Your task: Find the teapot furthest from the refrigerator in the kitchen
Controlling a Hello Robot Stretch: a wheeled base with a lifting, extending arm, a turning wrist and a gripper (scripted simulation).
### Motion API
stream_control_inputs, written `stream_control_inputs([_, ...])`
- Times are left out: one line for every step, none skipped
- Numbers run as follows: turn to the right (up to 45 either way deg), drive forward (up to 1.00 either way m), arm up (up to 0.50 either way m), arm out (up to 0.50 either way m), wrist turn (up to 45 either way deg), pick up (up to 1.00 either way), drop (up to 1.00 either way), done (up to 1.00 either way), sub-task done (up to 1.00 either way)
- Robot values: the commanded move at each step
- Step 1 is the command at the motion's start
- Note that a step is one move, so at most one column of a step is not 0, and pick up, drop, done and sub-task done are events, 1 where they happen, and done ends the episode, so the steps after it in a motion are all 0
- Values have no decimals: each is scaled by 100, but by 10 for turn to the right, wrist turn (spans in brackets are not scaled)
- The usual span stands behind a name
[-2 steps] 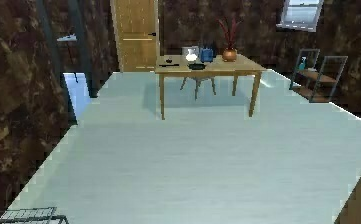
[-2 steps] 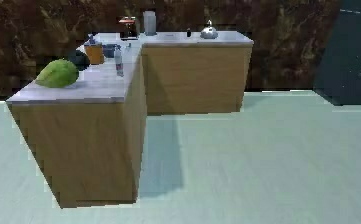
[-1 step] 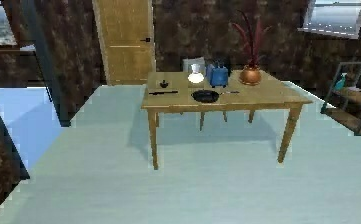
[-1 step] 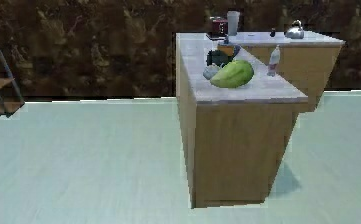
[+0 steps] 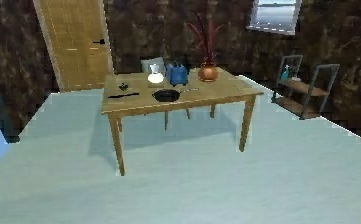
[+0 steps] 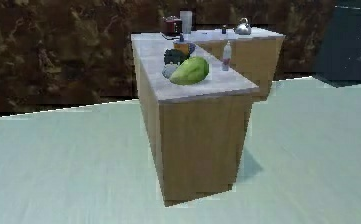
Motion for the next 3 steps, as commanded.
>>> stream_control_inputs([0, 20, 0, 0, 0, 0, 0, 0, 0])
stream_control_inputs([-450, 0, 0, 0, 0, 0, 0, 0, 0])
stream_control_inputs([-30, 0, 0, 0, 0, 0, 0, 0, 0])
